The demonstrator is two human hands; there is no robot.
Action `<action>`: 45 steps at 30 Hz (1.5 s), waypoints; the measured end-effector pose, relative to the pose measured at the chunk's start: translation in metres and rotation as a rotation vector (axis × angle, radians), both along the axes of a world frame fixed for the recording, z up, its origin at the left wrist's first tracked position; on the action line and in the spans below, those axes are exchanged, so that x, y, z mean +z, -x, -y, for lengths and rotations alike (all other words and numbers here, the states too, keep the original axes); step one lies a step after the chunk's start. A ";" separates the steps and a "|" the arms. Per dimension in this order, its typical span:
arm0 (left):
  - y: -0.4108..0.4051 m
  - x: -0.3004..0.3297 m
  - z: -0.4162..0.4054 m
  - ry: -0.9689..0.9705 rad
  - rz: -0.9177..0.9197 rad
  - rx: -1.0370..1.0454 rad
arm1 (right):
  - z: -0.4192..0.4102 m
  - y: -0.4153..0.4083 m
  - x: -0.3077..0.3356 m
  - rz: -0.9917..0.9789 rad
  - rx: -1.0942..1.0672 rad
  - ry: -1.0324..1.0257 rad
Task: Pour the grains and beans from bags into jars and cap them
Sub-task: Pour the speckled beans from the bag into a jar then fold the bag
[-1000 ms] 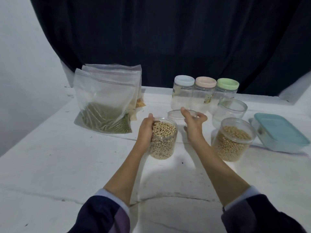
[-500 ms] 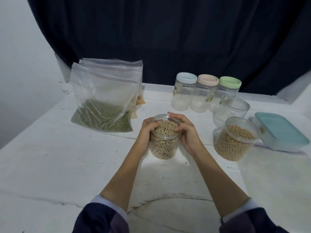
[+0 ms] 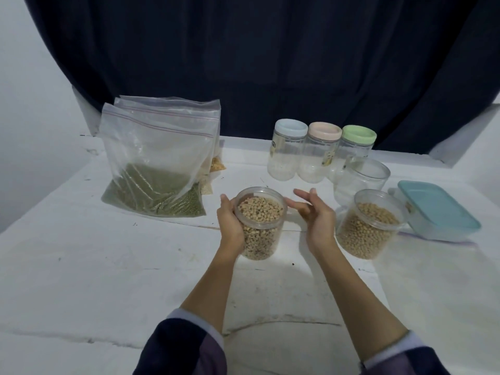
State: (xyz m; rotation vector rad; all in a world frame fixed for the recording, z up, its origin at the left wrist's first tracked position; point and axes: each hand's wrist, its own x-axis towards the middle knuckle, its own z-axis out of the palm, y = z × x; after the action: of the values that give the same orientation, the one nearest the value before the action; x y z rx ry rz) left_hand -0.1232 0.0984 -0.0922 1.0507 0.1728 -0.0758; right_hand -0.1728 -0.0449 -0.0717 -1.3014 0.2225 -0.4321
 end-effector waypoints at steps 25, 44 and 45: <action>0.012 -0.011 0.004 -0.061 0.033 0.139 | -0.054 0.024 0.030 -0.157 0.036 1.141; 0.118 0.015 0.167 -0.050 -0.094 -0.004 | 0.126 0.070 0.091 -0.160 -0.088 0.984; 0.121 0.014 0.170 -0.072 -0.090 0.014 | 0.130 0.067 0.090 -0.169 -0.093 0.993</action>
State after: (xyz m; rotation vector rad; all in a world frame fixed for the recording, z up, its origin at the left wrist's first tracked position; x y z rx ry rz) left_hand -0.2446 -0.0715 -0.0783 1.1189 0.2658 -0.1048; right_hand -0.2394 -0.1749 0.0183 -2.3129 0.2157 -0.5354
